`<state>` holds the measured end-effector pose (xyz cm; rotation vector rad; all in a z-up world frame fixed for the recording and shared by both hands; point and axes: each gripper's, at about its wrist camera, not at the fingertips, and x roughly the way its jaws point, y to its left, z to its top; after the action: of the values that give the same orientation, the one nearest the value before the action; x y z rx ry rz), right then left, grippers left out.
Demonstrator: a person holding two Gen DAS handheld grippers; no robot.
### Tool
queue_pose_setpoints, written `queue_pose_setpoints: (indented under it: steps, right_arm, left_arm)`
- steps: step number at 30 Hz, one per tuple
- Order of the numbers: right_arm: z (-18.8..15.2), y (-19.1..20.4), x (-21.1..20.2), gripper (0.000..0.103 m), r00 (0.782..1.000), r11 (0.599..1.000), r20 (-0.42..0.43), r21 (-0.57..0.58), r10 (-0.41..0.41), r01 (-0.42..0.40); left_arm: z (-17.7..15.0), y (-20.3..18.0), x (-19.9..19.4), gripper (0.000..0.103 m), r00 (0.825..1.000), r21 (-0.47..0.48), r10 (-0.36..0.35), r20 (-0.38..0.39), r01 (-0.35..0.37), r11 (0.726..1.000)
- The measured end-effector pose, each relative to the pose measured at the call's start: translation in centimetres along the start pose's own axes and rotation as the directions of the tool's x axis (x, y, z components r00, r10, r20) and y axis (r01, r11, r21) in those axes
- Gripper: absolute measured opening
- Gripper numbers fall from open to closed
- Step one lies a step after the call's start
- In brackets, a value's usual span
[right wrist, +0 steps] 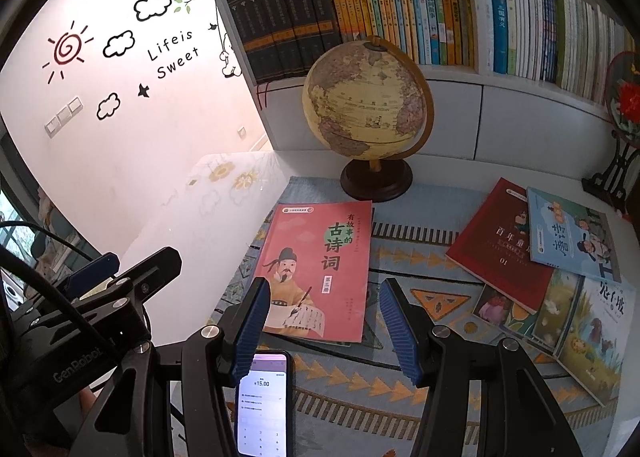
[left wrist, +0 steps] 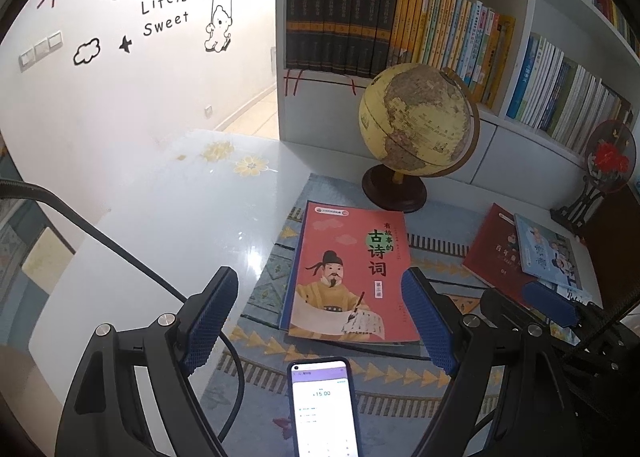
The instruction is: Organize books
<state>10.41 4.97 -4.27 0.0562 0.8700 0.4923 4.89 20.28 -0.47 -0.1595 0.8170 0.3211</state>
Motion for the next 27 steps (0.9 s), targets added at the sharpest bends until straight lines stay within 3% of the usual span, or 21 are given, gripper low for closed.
queue_pose_setpoints:
  steps: [27]
  right_arm:
    - [-0.5, 1.3, -0.5, 0.055, 1.000, 0.999, 0.013, -0.043, -0.023, 0.024]
  left_arm:
    - [-0.4, 0.7, -0.2, 0.083, 1.000, 0.001, 0.014, -0.017, -0.014, 1.000]
